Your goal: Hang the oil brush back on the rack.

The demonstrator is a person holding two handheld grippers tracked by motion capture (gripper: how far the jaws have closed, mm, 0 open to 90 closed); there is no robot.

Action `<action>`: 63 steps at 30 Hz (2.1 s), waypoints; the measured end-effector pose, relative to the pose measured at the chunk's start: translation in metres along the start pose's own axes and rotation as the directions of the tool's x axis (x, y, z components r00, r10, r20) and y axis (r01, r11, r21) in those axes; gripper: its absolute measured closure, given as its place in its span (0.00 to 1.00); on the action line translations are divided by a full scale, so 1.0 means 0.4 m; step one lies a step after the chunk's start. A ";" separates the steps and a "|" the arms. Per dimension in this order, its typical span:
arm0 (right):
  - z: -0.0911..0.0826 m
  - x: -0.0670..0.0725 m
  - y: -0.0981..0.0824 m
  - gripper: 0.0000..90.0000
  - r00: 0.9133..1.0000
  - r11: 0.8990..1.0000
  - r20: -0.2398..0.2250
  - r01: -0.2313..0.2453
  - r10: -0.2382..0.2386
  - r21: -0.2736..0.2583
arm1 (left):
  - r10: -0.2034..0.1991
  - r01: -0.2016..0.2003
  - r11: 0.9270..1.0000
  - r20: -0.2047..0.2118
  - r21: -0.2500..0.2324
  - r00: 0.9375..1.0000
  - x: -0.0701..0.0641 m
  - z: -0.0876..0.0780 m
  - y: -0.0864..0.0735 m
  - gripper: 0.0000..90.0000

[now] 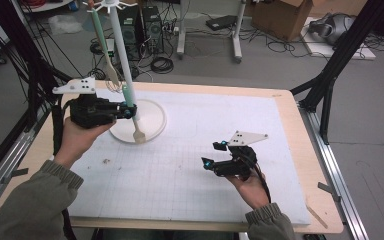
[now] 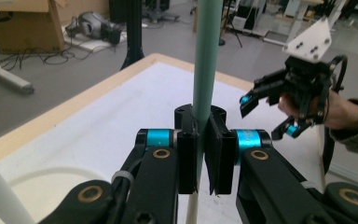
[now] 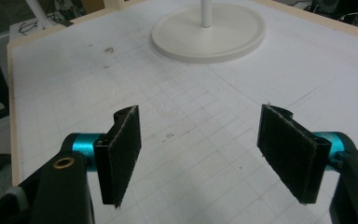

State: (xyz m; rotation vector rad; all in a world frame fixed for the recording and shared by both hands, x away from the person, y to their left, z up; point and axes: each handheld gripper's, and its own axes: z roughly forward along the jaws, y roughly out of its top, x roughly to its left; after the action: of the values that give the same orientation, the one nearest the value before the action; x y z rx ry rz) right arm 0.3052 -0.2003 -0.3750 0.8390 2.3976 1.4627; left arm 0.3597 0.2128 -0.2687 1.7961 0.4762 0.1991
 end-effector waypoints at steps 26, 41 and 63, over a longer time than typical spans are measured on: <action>-0.007 -0.021 -0.004 0.31 1.000 1.000 0.012 -0.011 0.012 -0.016 | 0.024 -0.024 0.999 -0.003 -0.021 1.000 0.052 -0.062 0.155 0.93; -0.022 -0.035 -0.014 0.30 0.999 1.000 0.027 -0.023 0.023 -0.019 | 0.034 -0.034 0.999 0.005 -0.024 0.999 0.081 -0.067 0.239 0.93; -0.022 -0.035 -0.013 0.30 0.999 0.999 0.025 -0.021 0.021 -0.025 | -0.030 0.030 0.999 -0.013 -0.026 0.999 0.164 -0.070 0.300 0.93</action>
State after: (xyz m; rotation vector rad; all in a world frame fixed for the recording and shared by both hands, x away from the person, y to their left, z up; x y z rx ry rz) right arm 0.3107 -0.2165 -0.3768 0.8743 2.3541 1.4777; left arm 0.4341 0.2399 -0.1538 1.7623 0.5076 0.1959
